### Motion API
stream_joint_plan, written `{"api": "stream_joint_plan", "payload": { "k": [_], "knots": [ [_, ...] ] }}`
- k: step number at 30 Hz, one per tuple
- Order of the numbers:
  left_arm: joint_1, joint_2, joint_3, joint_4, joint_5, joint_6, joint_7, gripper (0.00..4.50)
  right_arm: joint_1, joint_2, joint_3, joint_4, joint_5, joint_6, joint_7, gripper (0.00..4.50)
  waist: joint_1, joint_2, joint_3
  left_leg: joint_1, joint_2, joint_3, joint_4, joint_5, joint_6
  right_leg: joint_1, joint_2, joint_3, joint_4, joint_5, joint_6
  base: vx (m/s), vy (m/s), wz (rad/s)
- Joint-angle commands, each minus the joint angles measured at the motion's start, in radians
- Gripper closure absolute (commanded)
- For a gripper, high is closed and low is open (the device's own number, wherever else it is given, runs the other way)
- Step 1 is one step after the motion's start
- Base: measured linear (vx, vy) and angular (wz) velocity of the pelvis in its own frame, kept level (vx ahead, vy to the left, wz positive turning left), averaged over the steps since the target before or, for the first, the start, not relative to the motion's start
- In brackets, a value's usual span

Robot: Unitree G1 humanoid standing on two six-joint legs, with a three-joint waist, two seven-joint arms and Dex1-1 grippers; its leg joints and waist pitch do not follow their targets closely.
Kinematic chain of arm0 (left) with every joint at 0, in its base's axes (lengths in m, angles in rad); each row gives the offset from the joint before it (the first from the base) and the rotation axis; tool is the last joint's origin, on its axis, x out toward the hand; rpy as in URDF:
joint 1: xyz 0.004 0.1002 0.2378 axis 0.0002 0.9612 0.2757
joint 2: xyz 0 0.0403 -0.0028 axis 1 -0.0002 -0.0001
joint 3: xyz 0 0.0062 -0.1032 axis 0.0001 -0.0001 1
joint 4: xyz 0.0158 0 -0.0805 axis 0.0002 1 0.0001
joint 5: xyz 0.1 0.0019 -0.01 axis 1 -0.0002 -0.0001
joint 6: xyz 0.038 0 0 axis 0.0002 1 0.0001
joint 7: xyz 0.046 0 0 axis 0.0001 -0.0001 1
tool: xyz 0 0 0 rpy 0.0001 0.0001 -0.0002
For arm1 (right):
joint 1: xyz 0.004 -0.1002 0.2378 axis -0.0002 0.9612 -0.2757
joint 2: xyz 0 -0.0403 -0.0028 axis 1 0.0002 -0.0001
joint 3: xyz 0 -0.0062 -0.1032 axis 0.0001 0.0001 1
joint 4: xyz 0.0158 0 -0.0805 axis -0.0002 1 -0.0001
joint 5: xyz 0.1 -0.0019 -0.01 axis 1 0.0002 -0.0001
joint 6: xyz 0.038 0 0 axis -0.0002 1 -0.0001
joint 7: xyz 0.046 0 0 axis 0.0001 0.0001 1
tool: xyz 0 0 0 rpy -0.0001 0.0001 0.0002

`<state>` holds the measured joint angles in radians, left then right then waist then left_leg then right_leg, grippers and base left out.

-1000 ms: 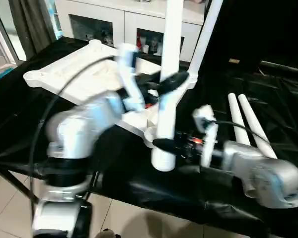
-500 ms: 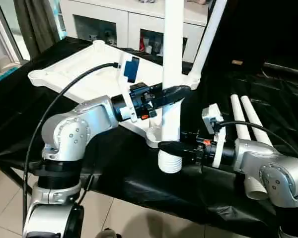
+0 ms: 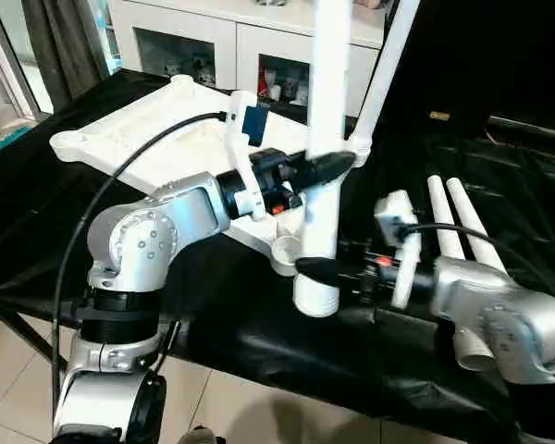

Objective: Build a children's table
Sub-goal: Pick table leg

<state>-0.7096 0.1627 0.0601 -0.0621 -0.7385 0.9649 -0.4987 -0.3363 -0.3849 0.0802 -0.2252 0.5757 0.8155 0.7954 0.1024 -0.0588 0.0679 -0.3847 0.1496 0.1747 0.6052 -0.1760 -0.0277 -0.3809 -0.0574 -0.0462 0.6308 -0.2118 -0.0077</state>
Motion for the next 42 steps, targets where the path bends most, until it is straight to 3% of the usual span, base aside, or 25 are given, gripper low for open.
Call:
{"api": "stream_joint_plan", "payload": {
  "k": [1, 9, 15, 19, 33, 42],
  "knots": [
    [-0.018, 0.02, -0.036, -0.018, 0.055, -0.029, 0.016, 2.68, -0.043, 0.013, -0.012, 0.022, -0.027, -0.004, -0.06, 1.58, 0.0, 0.006, -0.071, 0.024, 0.079, -0.03, -0.068, -0.111, -0.013, 0.045, -0.093, 0.052, -0.073, -0.098, -0.203, 0.0, 0.0, 0.0],
    [-0.012, 0.03, -0.092, -0.067, 0.074, -0.04, -0.004, 2.68, -0.079, 0.036, -0.032, 0.057, -0.001, 0.061, -0.102, 1.56, 0.002, 0.005, -0.073, 0.023, 0.079, -0.028, -0.068, -0.094, -0.014, 0.045, -0.093, 0.052, -0.067, -0.06, -0.212, 0.0, 0.0, 0.0],
    [-0.009, 0.025, -0.101, -0.072, 0.079, -0.053, -0.023, 2.68, -0.098, 0.048, -0.038, 0.082, 0.028, 0.112, -0.112, 1.56, 0.001, 0.002, -0.07, 0.023, 0.078, -0.027, -0.07, -0.117, -0.023, 0.044, -0.094, 0.051, -0.074, -0.12, -0.196, 0.0, 0.0, 0.0],
    [-0.005, 0.025, -0.107, -0.087, 0.067, -0.054, -0.025, 2.68, -0.104, 0.056, -0.039, 0.093, 0.042, 0.142, -0.118, 1.56, 0.0, 0.0, -0.072, 0.022, 0.077, -0.027, -0.069, -0.105, -0.024, 0.045, -0.094, 0.052, -0.071, -0.102, -0.194, 0.0, 0.0, 0.0],
    [-0.004, 0.019, -0.108, -0.092, 0.066, -0.053, -0.037, 2.68, -0.107, 0.042, -0.013, 0.096, 0.041, 0.157, -0.111, 1.56, 0.001, -0.002, -0.072, 0.021, 0.076, -0.026, -0.068, -0.099, -0.026, 0.045, -0.094, 0.052, -0.071, -0.101, -0.187, 0.0, 0.0, 0.0],
    [-0.002, 0.01, -0.107, -0.087, 0.068, -0.053, -0.033, 2.68, -0.101, 0.026, -0.006, 0.092, 0.044, 0.156, -0.094, 2.35, 0.001, -0.005, -0.071, 0.021, 0.077, -0.025, -0.067, -0.096, -0.021, 0.045, -0.094, 0.052, -0.072, -0.109, -0.185, 0.0, 0.0, 0.0]
  ]
}}
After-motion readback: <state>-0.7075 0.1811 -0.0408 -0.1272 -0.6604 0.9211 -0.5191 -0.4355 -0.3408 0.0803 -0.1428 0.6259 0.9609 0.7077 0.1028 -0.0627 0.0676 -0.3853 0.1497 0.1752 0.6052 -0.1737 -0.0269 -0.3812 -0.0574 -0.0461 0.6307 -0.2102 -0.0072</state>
